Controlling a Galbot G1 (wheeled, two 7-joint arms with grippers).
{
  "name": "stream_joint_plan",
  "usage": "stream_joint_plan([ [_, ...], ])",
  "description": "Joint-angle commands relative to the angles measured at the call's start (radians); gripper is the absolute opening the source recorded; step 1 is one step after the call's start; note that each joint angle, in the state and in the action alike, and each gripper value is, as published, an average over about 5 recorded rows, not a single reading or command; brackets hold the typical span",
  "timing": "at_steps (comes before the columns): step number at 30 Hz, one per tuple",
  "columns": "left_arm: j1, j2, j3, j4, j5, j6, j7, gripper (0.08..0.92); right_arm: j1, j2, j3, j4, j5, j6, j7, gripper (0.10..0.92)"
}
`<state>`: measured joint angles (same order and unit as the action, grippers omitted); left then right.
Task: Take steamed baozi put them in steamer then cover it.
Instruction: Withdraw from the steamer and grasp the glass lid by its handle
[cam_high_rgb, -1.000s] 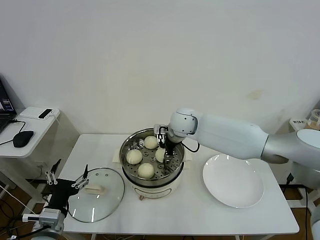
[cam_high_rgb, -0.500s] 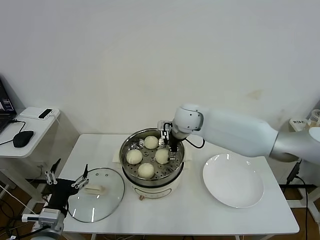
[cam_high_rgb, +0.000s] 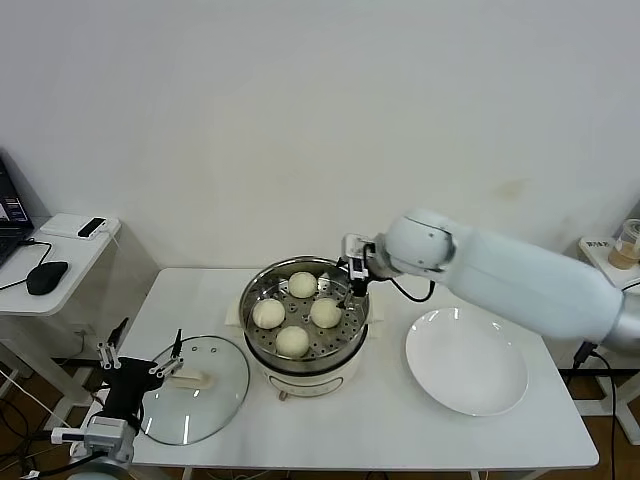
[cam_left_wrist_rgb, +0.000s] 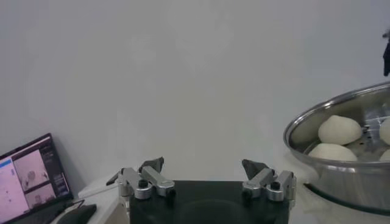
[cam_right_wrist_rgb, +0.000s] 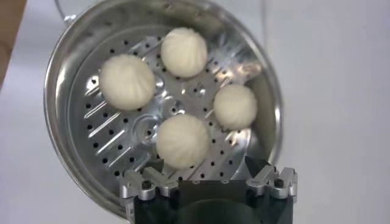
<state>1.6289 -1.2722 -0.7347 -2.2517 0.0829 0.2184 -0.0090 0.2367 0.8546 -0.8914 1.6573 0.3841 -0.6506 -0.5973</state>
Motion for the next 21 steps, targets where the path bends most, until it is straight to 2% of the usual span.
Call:
stream_joint_plan([
  [1, 0.0, -0.006, 0.012, 0.004, 0.01, -0.003, -0.004, 0.823, -0.556, -0.169, 0.533, 0.199, -0.021, 0.242, 0.474, 0.823],
  [7, -0.002, -0.011, 0.03, 0.022, 0.017, -0.014, -0.016, 0.823, -1.014, -0.068, 0.969, 0.262, -0.099, 0.435, 0.557, 0.823],
  [14, 0.002, -0.019, 0.041, 0.058, 0.026, -0.045, -0.023, 0.823, -1.378, 0.18, 1.4, 0.318, -0.221, 0.622, 0.479, 0.823],
  [18, 0.004, -0.021, 0.05, 0.078, 0.038, -0.063, -0.024, 0.823, -1.514, 0.379, 1.608, 0.328, -0.231, 0.709, 0.414, 0.823],
  [21, 0.0, -0.017, 0.059, 0.096, 0.082, -0.082, -0.024, 0.823, -1.594, 0.471, 1.695, 0.333, -0.22, 0.747, 0.383, 0.823],
])
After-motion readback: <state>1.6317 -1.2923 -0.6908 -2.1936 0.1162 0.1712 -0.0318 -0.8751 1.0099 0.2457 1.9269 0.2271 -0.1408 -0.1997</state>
